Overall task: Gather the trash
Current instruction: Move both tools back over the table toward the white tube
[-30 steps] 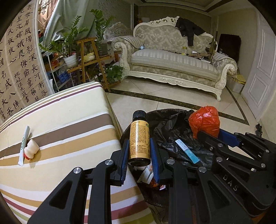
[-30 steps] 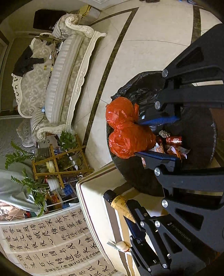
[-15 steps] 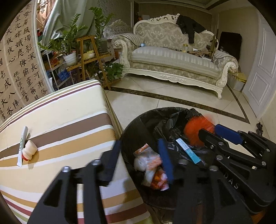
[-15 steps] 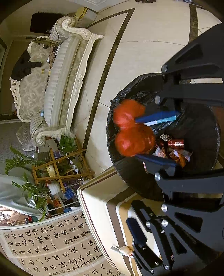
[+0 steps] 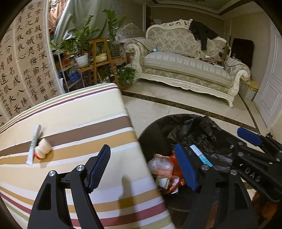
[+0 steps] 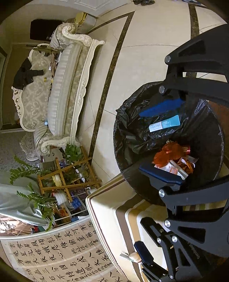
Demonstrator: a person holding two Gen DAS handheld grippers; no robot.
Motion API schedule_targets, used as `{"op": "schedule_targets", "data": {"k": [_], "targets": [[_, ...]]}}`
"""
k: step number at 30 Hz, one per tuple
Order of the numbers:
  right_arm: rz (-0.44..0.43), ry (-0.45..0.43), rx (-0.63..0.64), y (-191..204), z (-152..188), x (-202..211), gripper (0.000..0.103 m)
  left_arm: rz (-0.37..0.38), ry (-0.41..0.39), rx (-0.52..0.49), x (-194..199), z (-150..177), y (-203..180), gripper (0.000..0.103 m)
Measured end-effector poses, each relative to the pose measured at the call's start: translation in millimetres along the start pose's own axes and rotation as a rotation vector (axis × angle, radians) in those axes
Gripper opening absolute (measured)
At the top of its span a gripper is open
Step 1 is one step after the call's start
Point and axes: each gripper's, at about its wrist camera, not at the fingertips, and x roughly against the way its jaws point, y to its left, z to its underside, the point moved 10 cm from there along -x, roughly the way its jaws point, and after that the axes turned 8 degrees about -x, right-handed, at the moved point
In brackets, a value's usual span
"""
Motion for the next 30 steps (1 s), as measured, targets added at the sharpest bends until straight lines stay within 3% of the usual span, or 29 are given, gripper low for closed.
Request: {"op": "schedule_targets", "data": {"k": [10,22,30], "targets": [[-0.059,0.014,0.045,45,4,3,0.063,-0.08,0.01,0.082,14,19,56,0.076],[-0.182,0.055,0.168,145,21,1,0.064,-0.241,0.032,0.219,27,47,178,0.076],[-0.228,0.08,0.223,190,29,-4,0.064,-0.255,0.07,0.224,11,49,217,0.065]]}}
